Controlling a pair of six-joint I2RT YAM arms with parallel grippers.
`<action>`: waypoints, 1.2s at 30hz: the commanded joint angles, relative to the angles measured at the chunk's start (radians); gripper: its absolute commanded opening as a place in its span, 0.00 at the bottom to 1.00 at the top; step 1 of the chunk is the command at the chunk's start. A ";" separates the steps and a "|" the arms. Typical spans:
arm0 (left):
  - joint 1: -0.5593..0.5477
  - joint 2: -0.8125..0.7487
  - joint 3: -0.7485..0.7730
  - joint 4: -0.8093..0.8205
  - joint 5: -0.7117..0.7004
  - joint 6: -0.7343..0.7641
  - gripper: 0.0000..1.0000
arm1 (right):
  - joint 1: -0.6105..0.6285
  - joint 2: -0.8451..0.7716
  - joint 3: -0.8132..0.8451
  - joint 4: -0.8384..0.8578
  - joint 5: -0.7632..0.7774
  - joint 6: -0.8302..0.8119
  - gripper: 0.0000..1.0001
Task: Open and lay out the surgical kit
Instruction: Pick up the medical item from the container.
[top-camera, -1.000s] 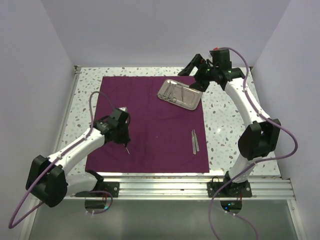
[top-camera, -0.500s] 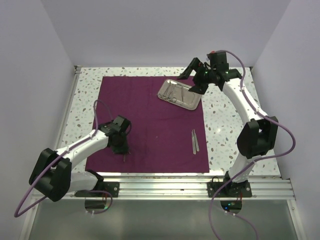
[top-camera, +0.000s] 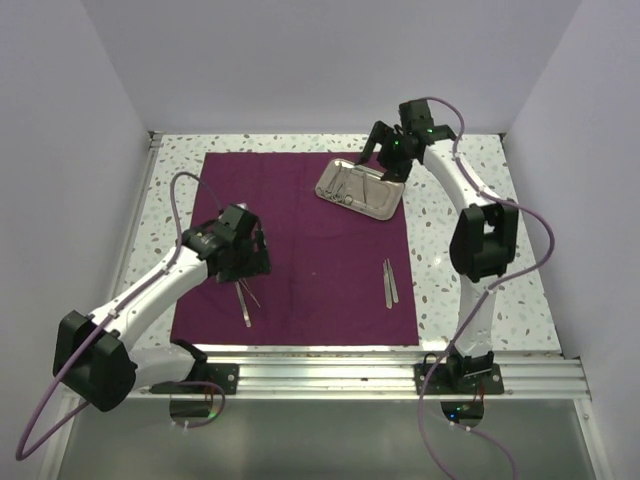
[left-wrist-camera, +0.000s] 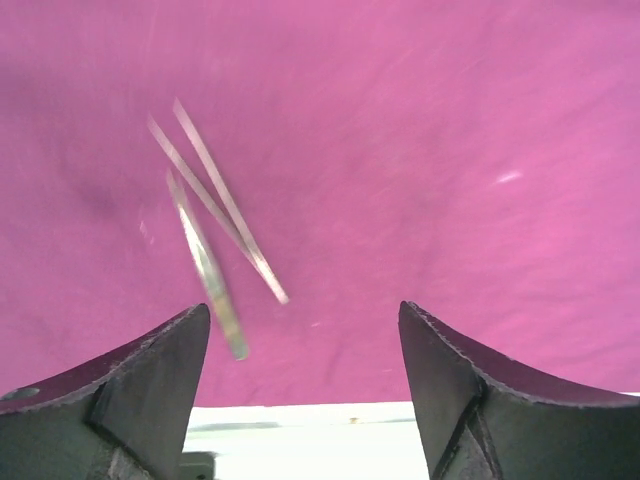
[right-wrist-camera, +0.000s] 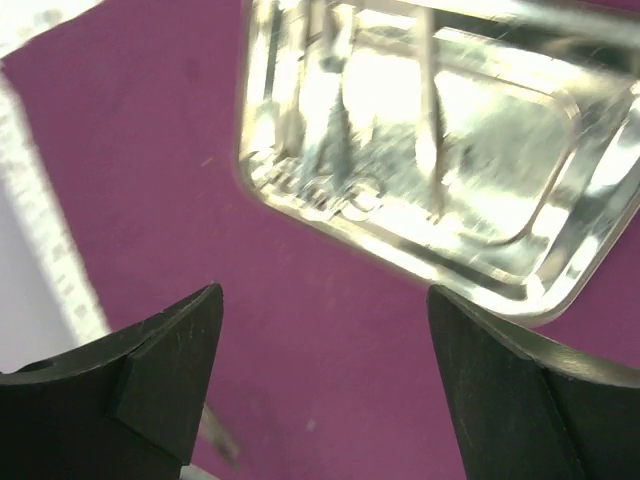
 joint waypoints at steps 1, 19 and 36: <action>-0.005 -0.040 0.098 -0.055 -0.038 0.025 0.80 | 0.008 0.153 0.155 -0.080 0.118 -0.091 0.85; -0.004 -0.022 0.136 -0.072 -0.046 0.097 0.80 | 0.156 0.410 0.456 -0.258 0.485 -0.202 0.55; 0.024 -0.014 0.137 -0.074 -0.045 0.158 0.80 | 0.162 0.479 0.414 -0.250 0.511 -0.167 0.44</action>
